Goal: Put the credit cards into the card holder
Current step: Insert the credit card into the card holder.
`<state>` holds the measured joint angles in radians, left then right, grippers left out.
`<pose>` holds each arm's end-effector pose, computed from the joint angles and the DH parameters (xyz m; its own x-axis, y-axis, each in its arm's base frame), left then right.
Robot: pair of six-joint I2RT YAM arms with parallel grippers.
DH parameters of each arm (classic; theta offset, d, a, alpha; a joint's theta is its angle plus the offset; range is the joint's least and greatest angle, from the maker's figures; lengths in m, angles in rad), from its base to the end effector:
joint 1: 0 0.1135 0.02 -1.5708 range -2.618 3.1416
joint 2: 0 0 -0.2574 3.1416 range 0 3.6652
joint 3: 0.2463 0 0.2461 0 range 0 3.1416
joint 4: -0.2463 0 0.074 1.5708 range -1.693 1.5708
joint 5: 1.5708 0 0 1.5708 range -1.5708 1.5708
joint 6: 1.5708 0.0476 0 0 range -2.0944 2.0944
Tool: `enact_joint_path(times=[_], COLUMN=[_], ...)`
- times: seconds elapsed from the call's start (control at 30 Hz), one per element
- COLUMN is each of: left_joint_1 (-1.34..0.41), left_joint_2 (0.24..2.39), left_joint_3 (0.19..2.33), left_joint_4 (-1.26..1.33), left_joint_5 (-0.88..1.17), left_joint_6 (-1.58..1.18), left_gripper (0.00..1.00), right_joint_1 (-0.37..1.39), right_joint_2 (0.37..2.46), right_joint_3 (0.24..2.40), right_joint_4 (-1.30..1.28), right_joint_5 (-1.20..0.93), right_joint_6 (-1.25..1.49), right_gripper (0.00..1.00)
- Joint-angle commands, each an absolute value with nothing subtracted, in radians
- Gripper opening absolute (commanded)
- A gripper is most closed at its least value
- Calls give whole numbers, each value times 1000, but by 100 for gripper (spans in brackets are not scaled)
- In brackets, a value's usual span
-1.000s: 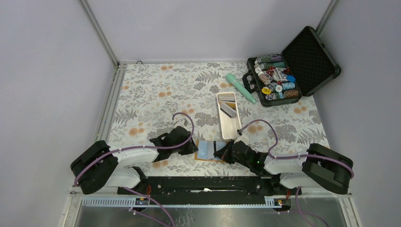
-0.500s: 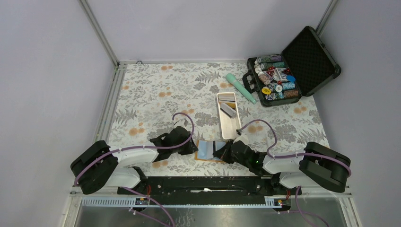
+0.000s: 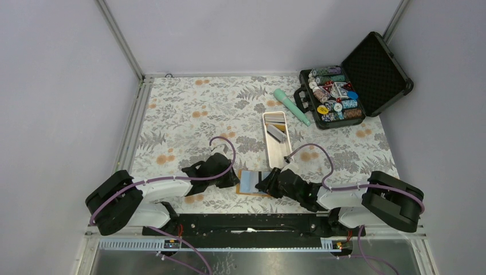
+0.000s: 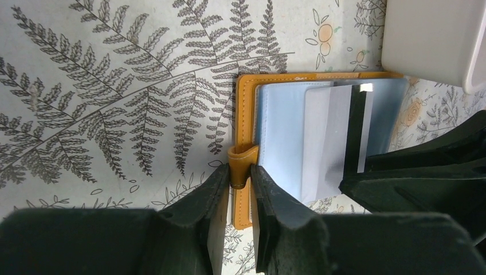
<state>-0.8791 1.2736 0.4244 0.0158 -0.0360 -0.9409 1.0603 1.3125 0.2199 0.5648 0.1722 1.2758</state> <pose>0.1474 -0.1753 0.1301 -0.8876 -0.1943 -0.4176 0.0628 0.8471 -0.5276 0.1155 0.1895 0.1172 -0.8248 0.4564 -0.3337 0.0066 0.5979 0.8015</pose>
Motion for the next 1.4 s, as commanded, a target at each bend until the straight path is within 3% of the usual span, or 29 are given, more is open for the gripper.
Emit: enact_joint_path(times=[0.0,0.27,0.7,1.37], left_joint_1=[-889,-889,-890,-891], left_joint_2=[1269,1262,1250,1162], left_joint_3=[444,450,457,475], left_joint_4=[-45,-60,-70,-82], left_joint_5=[-32,-40,-42,-34], left_joint_6=[-920,-910,-908,-924], left_gripper=[22,22,22,22], right_joint_1=[1071,1070,1071,1071], right_joint_2=[1266,1177,1194,1258], right_joint_3=[232,267,423,485], right_joint_4=[412,228,28,-9], right_joint_5=[186,240,274,262], right_joint_6=[1226,1164,1003,975], right_gripper=[39,51,57,52])
